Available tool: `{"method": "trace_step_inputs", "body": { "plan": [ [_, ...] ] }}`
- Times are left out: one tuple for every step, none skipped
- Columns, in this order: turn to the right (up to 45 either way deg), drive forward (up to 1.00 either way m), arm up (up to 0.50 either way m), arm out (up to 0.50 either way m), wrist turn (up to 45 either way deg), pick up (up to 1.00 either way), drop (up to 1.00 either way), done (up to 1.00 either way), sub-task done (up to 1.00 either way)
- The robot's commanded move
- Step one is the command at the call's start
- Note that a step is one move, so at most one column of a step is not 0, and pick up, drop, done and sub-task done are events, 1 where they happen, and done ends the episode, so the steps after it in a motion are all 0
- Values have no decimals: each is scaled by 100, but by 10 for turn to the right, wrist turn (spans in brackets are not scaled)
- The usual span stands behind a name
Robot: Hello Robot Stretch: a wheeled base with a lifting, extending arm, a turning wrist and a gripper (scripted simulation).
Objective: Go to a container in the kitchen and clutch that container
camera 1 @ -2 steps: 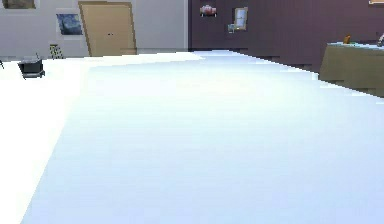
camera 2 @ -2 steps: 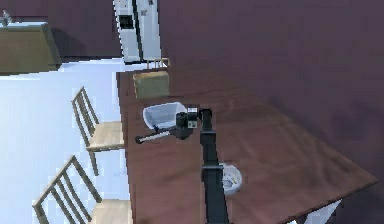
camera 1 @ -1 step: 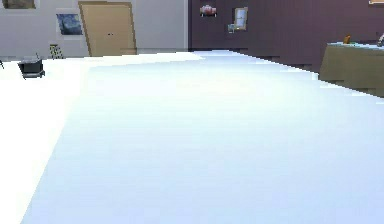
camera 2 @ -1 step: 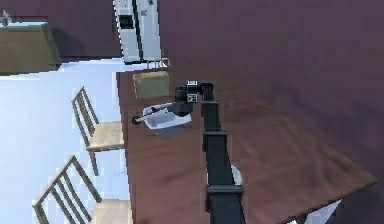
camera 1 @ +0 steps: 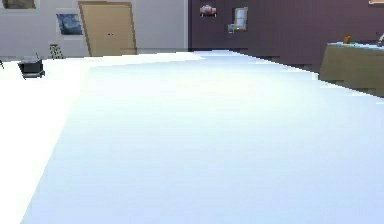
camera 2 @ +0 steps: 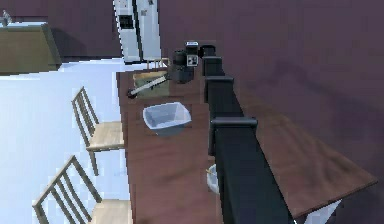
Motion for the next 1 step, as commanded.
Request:
{"method": "trace_step_inputs", "body": {
  "plan": [
    [0,0,0,0,-450,0,0,0,0]
  ]
}}
